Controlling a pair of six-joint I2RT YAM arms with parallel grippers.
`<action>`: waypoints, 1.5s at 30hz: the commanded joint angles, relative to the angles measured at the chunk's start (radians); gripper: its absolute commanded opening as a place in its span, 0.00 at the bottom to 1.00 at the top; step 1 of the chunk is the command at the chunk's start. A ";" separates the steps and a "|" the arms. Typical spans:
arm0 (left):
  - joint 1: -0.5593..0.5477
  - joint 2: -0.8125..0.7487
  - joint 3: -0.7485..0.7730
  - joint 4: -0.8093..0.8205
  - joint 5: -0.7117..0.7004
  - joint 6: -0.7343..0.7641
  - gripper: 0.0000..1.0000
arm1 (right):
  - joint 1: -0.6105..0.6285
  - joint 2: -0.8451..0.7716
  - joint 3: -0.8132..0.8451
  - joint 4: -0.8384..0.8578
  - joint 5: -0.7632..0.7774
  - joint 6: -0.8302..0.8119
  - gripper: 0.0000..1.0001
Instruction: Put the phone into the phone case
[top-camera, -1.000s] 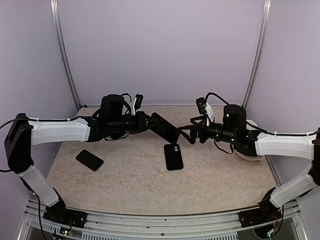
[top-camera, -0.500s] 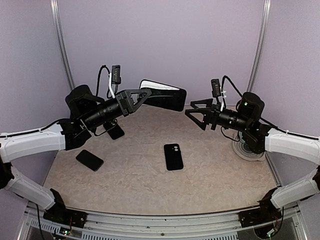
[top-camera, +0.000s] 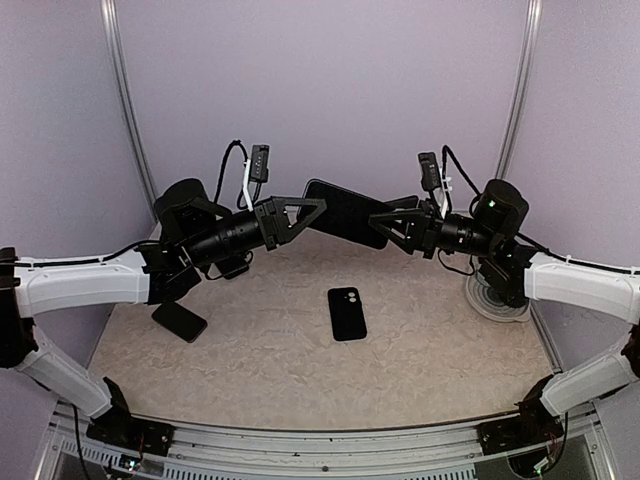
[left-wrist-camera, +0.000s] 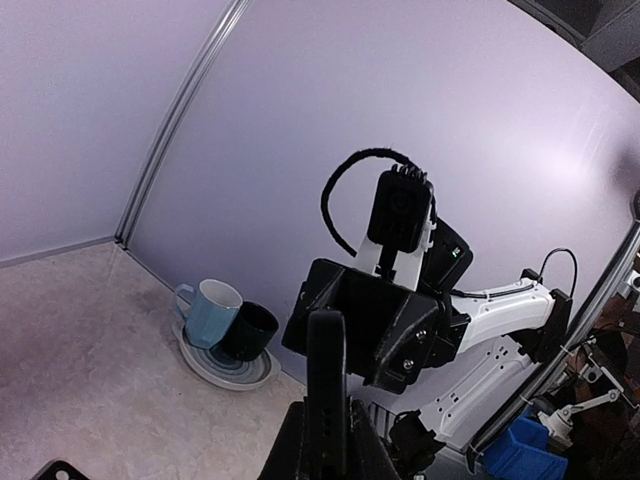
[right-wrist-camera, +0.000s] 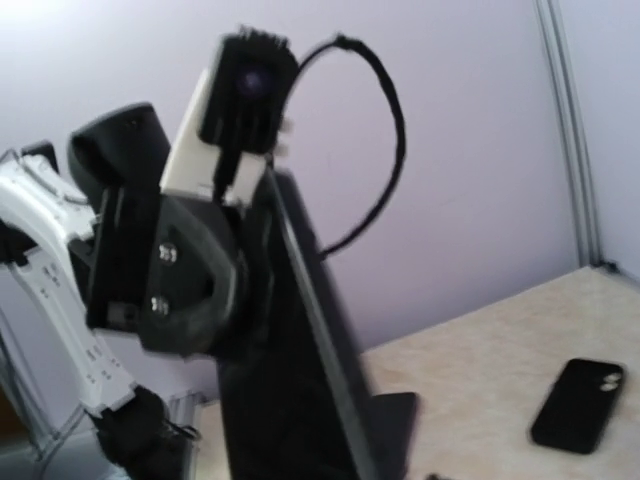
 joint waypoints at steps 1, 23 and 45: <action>-0.012 -0.006 0.026 0.079 -0.005 0.023 0.00 | 0.006 0.013 0.033 0.045 -0.045 0.024 0.38; -0.016 -0.010 -0.003 0.084 -0.014 0.051 0.00 | 0.005 0.008 0.003 0.049 -0.111 0.052 0.00; -0.023 -0.071 0.162 -0.727 -0.269 0.683 0.93 | -0.020 -0.055 0.214 -0.967 0.060 -0.640 0.00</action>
